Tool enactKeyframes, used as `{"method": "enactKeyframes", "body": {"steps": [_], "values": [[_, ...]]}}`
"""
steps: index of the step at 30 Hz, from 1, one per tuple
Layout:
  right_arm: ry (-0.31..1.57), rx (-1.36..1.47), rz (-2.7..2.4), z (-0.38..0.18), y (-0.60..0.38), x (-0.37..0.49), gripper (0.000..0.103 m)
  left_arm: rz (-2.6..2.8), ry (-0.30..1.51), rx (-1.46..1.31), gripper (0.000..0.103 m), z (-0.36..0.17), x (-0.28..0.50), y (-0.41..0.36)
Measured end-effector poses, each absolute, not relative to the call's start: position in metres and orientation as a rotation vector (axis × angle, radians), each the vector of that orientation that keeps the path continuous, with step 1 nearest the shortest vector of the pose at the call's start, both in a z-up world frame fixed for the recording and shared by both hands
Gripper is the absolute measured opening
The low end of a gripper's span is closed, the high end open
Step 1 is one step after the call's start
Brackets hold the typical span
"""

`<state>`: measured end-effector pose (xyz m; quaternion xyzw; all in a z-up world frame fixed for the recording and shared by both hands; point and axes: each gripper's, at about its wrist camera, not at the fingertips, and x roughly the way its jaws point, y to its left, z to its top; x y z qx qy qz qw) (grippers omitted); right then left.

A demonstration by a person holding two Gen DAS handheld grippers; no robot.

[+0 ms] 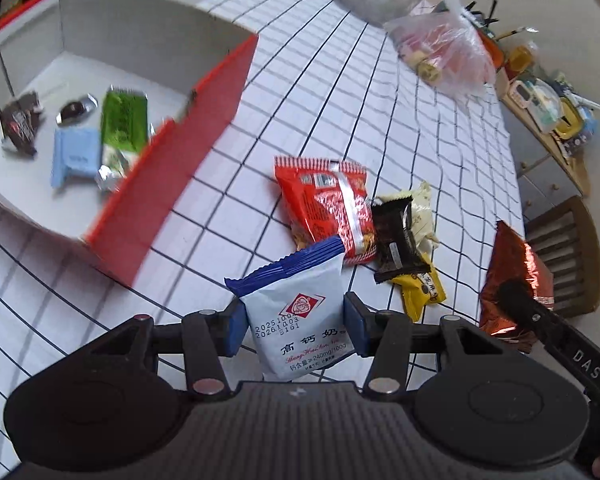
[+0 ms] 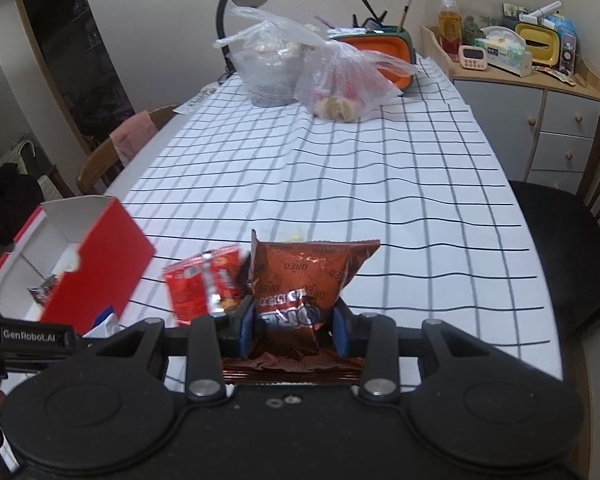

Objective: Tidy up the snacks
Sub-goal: 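Grasp the white milk-biscuit packet with the left tool while the right tool grasps the brown packet, then carry the white packet and brown packet over the cardboard box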

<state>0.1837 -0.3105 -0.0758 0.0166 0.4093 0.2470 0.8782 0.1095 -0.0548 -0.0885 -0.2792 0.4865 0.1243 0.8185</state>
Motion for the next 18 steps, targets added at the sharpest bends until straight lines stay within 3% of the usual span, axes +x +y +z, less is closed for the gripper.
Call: {"method": "enactKeyframes", "body": {"steps": [18], "values": [[0.772,-0.012,0.621,-0.032,-0.197,0.129,0.036,0.223,0.901,-0.488,0.049,-0.017,0.087,0.046]]}}
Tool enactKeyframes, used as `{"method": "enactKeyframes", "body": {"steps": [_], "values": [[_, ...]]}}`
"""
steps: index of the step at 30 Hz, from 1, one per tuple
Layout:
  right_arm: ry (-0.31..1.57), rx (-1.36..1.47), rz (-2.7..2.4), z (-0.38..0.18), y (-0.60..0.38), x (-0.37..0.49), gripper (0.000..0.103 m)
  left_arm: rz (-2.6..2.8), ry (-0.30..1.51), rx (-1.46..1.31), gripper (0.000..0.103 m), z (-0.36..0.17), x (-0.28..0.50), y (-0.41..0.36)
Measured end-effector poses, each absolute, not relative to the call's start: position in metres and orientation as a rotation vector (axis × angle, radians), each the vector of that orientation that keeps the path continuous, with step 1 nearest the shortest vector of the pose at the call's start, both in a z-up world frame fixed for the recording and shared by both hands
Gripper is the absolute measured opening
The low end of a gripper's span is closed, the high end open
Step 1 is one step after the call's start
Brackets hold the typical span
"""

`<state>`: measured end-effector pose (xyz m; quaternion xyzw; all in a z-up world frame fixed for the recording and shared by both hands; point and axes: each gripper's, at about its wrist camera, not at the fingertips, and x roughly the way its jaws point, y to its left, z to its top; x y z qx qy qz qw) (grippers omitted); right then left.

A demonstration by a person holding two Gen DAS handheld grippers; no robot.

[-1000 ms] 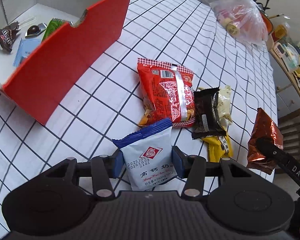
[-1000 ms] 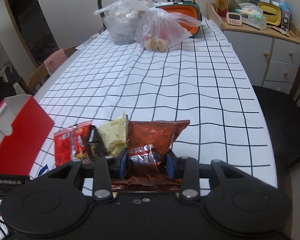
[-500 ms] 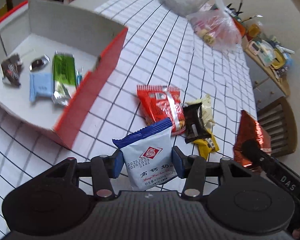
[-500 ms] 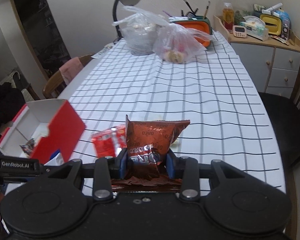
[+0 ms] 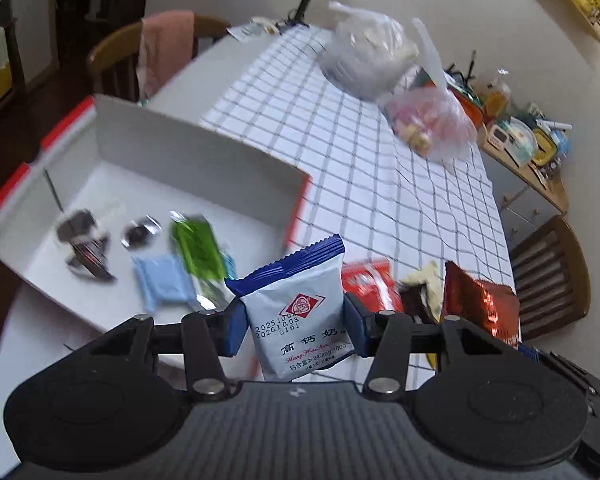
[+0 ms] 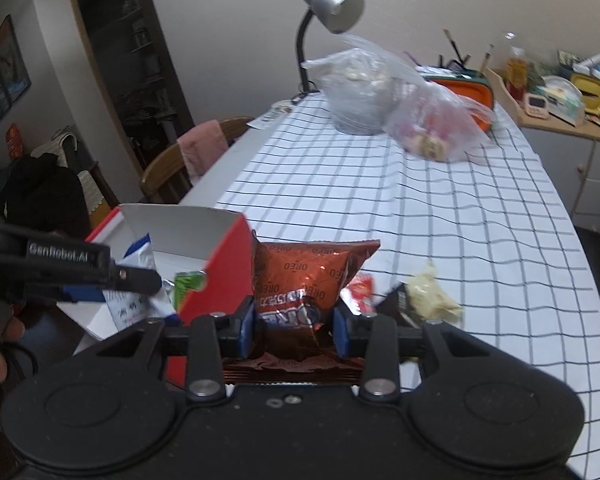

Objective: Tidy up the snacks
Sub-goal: 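Carry the white packet and brown packet over the cardboard box, then open both tools to drop the white and brown packets into the box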

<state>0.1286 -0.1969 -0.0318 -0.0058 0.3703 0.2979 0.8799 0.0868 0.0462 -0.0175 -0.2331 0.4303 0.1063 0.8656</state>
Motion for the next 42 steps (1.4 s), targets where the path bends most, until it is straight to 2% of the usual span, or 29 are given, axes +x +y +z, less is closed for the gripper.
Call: {"method": "enactKeyframes", "body": {"steps": [13,23,42], "values": [[0.754,-0.078,0.700,-0.034,-0.103,0.117,0.036,0.284,0.906,-0.396,0.049,-0.017,0.078,0.140],[0.765,-0.220,0.743,-0.061,-0.031,0.117,0.036,0.338,0.974,-0.305,0.049,-0.038,0.093,0.192],[0.884,-0.352,0.788,-0.114,0.032,0.123,0.036,0.281,1.118,-0.128,0.049,-0.092,0.113,0.195]]}}
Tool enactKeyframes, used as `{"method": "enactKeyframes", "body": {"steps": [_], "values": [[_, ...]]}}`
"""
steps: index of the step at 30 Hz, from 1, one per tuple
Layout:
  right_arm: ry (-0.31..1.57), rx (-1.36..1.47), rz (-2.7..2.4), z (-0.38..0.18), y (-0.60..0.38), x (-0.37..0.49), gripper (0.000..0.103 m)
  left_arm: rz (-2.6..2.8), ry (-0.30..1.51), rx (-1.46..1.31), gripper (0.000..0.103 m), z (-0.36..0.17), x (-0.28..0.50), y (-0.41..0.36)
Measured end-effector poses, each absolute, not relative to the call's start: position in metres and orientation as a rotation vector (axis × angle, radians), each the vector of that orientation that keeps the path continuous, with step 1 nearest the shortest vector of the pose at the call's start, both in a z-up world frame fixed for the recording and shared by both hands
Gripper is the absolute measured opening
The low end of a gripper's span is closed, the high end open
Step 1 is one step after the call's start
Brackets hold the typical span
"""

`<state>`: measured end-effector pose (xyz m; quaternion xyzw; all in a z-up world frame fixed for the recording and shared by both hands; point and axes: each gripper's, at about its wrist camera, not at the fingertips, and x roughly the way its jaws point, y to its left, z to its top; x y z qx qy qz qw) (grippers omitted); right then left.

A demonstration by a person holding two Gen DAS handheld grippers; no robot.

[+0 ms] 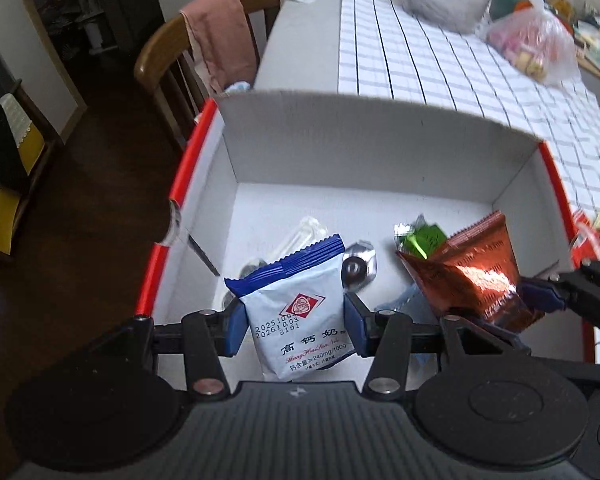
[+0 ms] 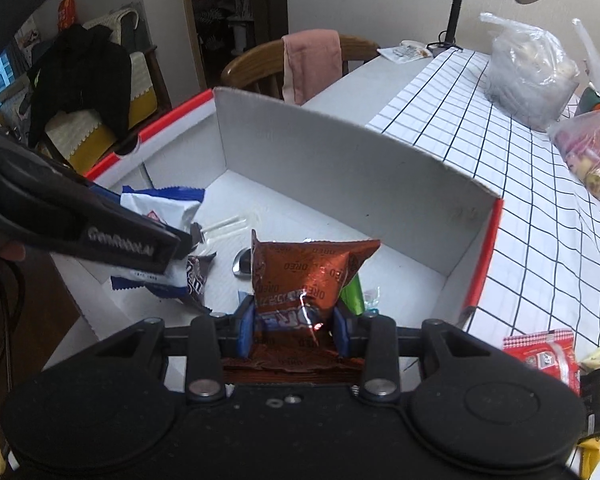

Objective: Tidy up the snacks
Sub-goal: 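Open both tools to drop the white and brown packets into the box, then withdraw both tools from the box toward the remaining snacks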

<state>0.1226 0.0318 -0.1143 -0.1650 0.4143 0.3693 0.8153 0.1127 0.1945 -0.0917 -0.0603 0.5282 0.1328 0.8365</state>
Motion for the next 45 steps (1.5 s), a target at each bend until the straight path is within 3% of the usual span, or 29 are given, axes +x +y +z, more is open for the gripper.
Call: {"method": "enactKeyframes", "body": {"steps": [14,29,35,38,45], "values": [[0.893,-0.401,0.796,-0.125,0.040,0.117,0.041,0.276,1.171,-0.087,0.049,-0.111,0.110,0.187],[0.859,-0.313,0.804,-0.102,0.016,0.114,0.055,0.263,1.109,-0.118,0.051,-0.091,0.095,0.185],[0.821,-0.267,0.816,-0.083,0.000,0.106,0.063,0.241,1.049,-0.128,0.054,-0.073,0.081,0.179],[0.801,-0.247,0.820,-0.074,-0.008,0.103,0.065,0.224,1.015,-0.142,0.061,-0.064,0.075,0.176],[0.748,-0.191,0.818,-0.053,-0.034,0.093,0.080,0.178,0.928,-0.155,0.066,-0.042,0.057,0.160]]}}
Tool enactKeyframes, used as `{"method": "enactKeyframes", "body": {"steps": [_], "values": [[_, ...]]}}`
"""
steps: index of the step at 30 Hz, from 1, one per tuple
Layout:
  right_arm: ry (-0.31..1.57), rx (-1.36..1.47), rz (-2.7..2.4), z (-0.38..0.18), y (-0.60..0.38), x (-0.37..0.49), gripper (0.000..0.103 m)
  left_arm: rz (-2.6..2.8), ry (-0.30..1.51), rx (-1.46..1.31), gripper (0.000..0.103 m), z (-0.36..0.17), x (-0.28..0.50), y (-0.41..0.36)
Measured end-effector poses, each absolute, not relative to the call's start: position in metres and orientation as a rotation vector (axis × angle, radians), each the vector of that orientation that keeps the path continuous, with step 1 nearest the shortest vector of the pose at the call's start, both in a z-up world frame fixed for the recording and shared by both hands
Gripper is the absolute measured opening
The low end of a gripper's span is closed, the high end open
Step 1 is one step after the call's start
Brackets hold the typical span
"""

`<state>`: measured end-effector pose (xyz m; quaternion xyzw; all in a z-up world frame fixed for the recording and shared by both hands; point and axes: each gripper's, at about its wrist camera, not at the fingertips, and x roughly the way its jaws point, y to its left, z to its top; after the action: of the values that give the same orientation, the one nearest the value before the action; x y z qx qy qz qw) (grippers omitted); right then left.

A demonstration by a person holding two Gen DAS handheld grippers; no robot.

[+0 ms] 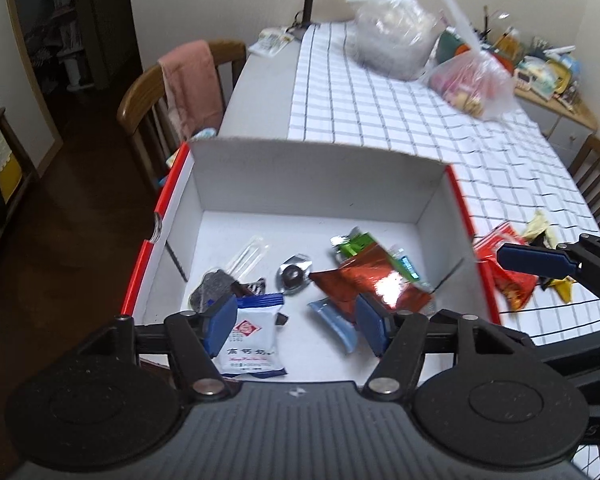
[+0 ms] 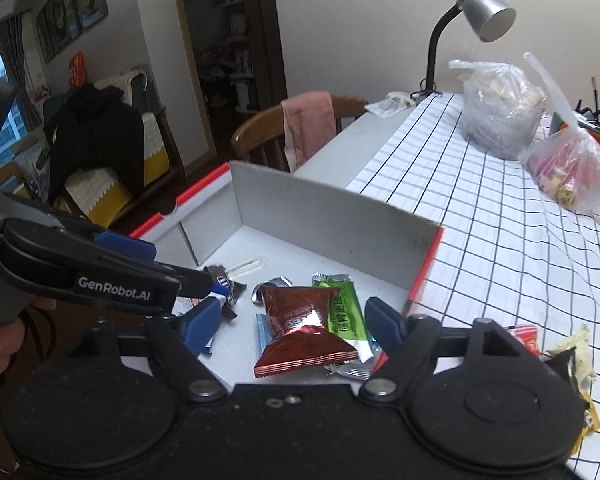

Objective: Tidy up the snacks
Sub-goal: 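Withdraw both tools from the box toward the remaining snacks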

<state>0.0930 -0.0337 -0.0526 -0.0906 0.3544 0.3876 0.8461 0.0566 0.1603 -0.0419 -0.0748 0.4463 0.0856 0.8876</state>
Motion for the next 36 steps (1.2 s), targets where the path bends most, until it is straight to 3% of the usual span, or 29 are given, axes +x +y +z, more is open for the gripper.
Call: {"method": "enactKeyframes", "body": {"steps": [6,14,19,28,33,36], "values": [[0.722,-0.122,0.810,-0.038,-0.064,0.090,0.088,0.124,0.865,-0.151,0.073,-0.026,0.043,0.140],[0.688,-0.061,0.772,-0.029,-0.109,0.086,0.100,0.072,0.813,-0.143,0.073,-0.016,0.037,0.108],[0.680,-0.033,0.739,-0.028,-0.141,0.086,0.101,0.031,0.792,-0.159,0.081,-0.015,0.037,0.087],[0.694,-0.016,0.662,-0.038,-0.204,0.095,0.102,-0.017,0.788,-0.192,0.086,-0.018,0.055,0.042],[0.712,-0.027,0.613,-0.051,-0.236,0.106,0.102,-0.022,0.794,-0.218,0.097,-0.026,0.072,0.012],[0.724,-0.048,0.592,-0.060,-0.252,0.114,0.102,-0.012,0.798,-0.225,0.097,-0.031,0.084,-0.007]]}}
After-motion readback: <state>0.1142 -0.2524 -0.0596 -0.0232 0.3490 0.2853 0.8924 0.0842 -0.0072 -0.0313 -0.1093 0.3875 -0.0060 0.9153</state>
